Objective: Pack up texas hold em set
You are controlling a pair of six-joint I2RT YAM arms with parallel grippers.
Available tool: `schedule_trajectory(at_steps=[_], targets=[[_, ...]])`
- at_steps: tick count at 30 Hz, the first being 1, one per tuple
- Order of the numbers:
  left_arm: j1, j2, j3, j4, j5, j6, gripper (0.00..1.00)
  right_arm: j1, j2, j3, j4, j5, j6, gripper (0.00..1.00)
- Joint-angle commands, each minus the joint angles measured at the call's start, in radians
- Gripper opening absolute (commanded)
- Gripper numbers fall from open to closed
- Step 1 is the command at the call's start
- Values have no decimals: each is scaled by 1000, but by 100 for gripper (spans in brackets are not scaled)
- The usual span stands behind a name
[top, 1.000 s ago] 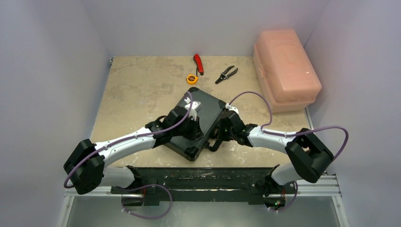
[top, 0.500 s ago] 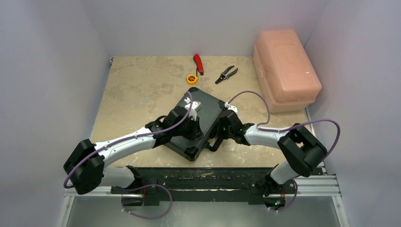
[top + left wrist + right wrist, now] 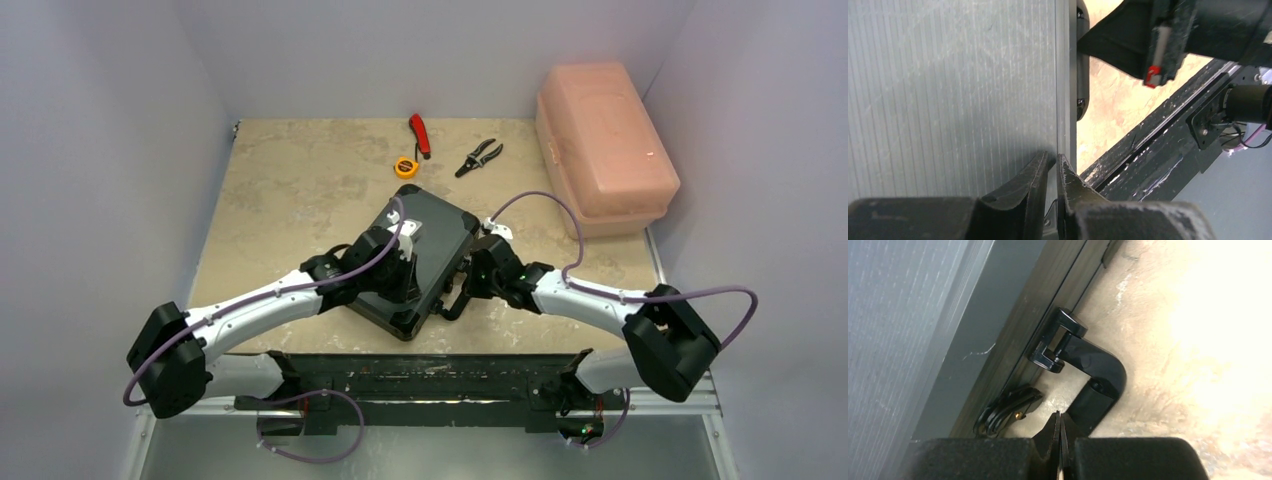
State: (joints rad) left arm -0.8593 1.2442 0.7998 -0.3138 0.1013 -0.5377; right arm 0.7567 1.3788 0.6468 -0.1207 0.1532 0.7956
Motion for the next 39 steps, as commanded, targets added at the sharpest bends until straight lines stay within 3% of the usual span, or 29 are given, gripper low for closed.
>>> schedule_trajectory(at_steps=[1,8,12,15,19,22,27,31,35,39], targets=[[-5,-19,24,-224,-73,37,15,1,-81,16,-99,60,3,0],[-3,-104,128,-357,-137,72,30,0,-191,32,-141,86,-41,2],[-3,-167,221,-448,-192,107,47,0,-276,56,-177,122,-78,21],[-3,-209,286,-511,-222,150,61,0,-336,82,-204,155,-109,42],[-3,-250,376,-604,-298,185,72,2,-399,131,-230,187,-162,70],[-3,-282,417,-637,-345,209,76,1,-437,162,-229,211,-203,81],[-3,-303,468,-650,-412,289,80,2,-487,211,-210,245,-266,88],[-3,-322,495,-634,-556,371,87,2,-534,226,-168,288,-294,99],[-3,-375,411,-498,-721,471,98,2,-558,217,-124,362,-291,99],[5,-419,296,-366,-790,528,100,1,-565,207,-88,384,-277,99]])
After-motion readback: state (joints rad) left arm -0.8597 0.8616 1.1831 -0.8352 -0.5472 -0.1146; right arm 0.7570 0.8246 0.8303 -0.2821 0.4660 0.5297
